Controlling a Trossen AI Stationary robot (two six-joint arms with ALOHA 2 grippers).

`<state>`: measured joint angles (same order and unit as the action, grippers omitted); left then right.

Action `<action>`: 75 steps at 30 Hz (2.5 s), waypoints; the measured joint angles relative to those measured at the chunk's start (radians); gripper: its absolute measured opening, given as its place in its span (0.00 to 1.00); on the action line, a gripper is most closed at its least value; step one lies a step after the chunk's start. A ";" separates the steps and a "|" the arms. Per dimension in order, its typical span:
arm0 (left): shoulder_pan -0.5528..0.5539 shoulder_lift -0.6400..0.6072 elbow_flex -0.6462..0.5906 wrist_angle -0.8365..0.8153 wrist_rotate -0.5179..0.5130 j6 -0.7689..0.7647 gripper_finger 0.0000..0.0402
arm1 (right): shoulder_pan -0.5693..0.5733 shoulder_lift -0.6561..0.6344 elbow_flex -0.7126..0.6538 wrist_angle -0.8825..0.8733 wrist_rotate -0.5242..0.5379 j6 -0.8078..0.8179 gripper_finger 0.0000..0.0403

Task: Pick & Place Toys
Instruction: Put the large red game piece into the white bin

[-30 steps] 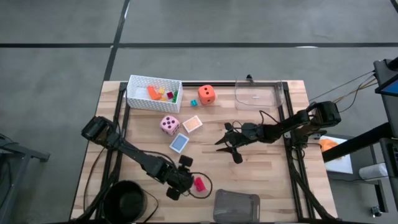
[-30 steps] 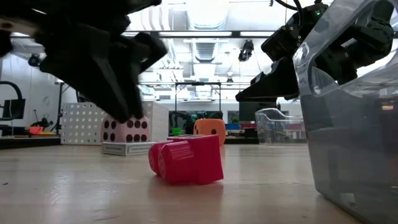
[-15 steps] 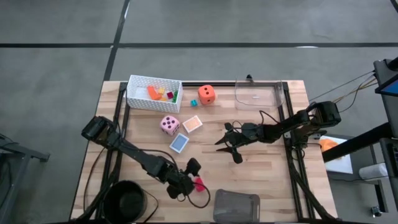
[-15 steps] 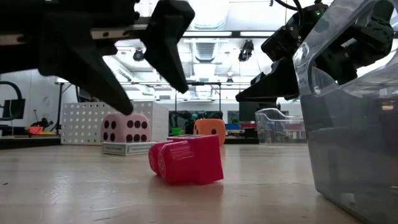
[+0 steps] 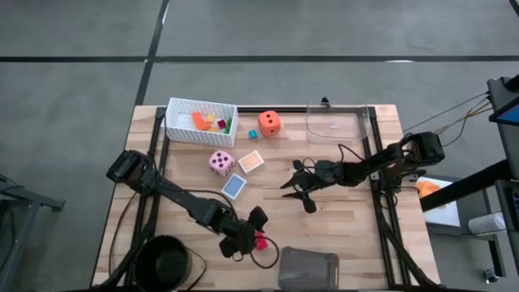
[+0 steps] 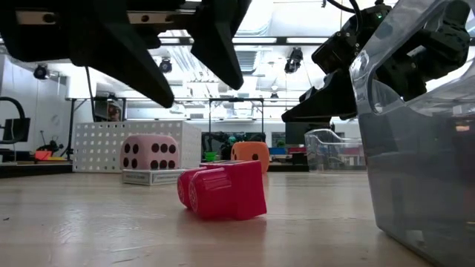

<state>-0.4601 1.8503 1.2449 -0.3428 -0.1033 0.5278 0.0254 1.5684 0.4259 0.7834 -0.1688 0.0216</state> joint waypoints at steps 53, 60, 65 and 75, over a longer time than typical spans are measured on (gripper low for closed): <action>0.069 0.292 0.255 -0.276 0.094 -0.033 0.40 | 0.000 0.000 -0.001 -0.022 -0.001 0.008 0.36; 0.072 0.279 0.231 -0.188 0.103 -0.072 0.40 | 0.000 0.000 -0.001 -0.022 -0.008 0.008 0.36; 0.090 0.205 0.089 0.070 0.139 -0.128 0.40 | 0.000 0.000 -0.002 -0.023 -0.008 0.008 0.36; 0.141 -0.061 -0.370 0.755 0.164 -0.334 0.40 | 0.000 0.000 -0.002 -0.023 -0.009 0.008 0.36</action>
<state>-0.3192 1.7897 0.8745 0.4124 0.0606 0.1935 0.0254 1.5684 0.4240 0.7605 -0.1780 0.0296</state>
